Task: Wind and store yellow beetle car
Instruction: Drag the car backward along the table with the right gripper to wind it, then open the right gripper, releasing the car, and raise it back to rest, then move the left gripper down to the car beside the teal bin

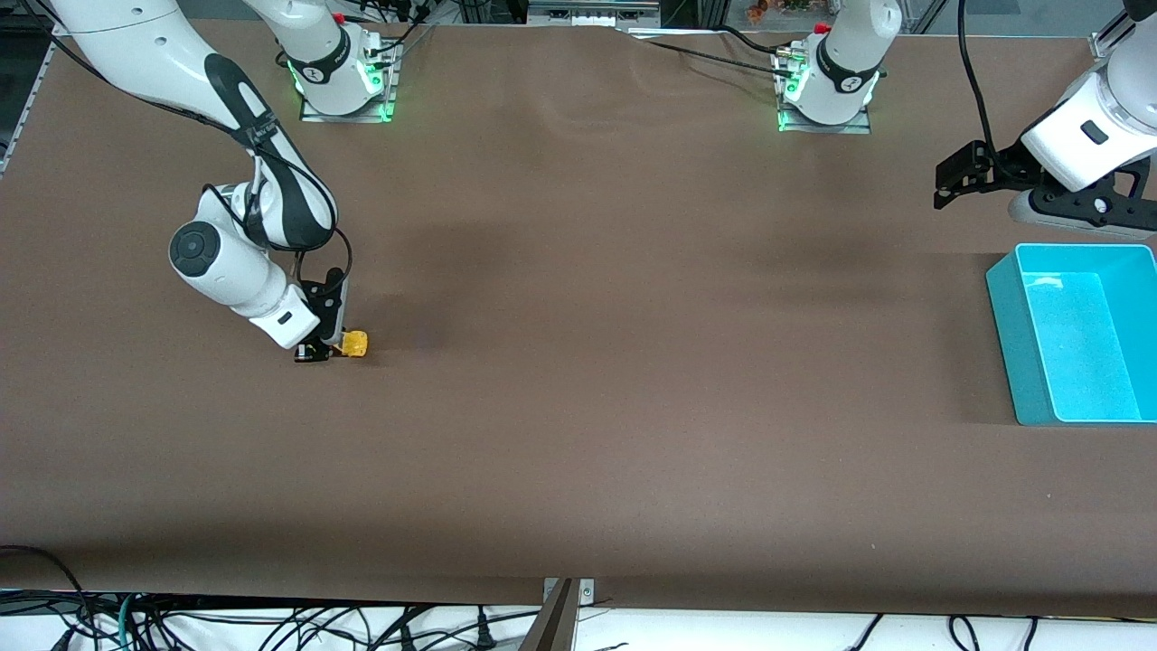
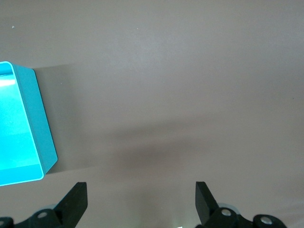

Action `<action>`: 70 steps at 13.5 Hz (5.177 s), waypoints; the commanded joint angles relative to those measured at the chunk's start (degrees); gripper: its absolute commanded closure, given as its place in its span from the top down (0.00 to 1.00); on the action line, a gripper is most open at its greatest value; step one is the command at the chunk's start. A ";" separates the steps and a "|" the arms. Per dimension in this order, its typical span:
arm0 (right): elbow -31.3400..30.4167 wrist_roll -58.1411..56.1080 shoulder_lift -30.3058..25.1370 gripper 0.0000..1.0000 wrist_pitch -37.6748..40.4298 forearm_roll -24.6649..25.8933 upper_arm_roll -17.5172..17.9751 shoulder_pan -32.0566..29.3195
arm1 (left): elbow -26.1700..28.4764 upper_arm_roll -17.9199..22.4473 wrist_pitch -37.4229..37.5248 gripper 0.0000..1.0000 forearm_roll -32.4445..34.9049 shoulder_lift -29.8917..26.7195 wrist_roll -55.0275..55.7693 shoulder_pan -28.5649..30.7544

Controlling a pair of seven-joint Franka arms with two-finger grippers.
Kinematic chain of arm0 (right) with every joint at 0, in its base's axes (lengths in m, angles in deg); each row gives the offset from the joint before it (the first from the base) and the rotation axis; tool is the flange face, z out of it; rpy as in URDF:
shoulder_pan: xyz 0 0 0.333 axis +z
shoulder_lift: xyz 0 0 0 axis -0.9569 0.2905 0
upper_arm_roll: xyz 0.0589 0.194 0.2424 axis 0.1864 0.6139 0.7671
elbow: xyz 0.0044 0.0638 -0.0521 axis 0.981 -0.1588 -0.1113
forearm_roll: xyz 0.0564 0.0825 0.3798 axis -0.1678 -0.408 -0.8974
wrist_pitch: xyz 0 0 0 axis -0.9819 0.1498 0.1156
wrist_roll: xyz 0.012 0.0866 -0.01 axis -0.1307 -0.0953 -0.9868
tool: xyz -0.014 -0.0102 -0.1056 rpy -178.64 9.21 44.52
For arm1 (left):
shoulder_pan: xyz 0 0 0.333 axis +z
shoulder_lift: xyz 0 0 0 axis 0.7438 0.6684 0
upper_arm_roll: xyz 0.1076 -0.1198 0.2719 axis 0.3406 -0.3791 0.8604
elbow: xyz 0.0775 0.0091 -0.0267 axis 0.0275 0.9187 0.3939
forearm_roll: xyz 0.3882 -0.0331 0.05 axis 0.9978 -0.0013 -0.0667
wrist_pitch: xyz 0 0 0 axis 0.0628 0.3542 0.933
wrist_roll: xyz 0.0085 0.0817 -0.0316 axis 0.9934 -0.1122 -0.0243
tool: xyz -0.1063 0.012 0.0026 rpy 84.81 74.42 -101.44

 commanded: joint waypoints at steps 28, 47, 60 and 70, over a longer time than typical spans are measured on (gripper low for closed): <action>-0.33 -28.12 2.01 0.57 4.06 -0.81 0.51 -22.95 | -1.31 -0.25 1.20 1.00 0.69 0.21 0.34 0.21; 16.99 30.82 -28.66 1.00 48.00 0.24 5.53 -15.75 | -1.31 -0.16 1.29 1.00 0.69 0.13 0.34 0.21; 17.34 74.35 -35.00 1.00 53.90 0.15 -3.79 -2.21 | -1.31 -0.25 1.29 1.00 0.60 0.13 0.34 0.21; 17.34 76.65 -36.14 1.00 53.99 0.15 -4.23 -1.41 | -1.22 -0.60 4.45 1.00 0.77 1.88 -6.74 -0.75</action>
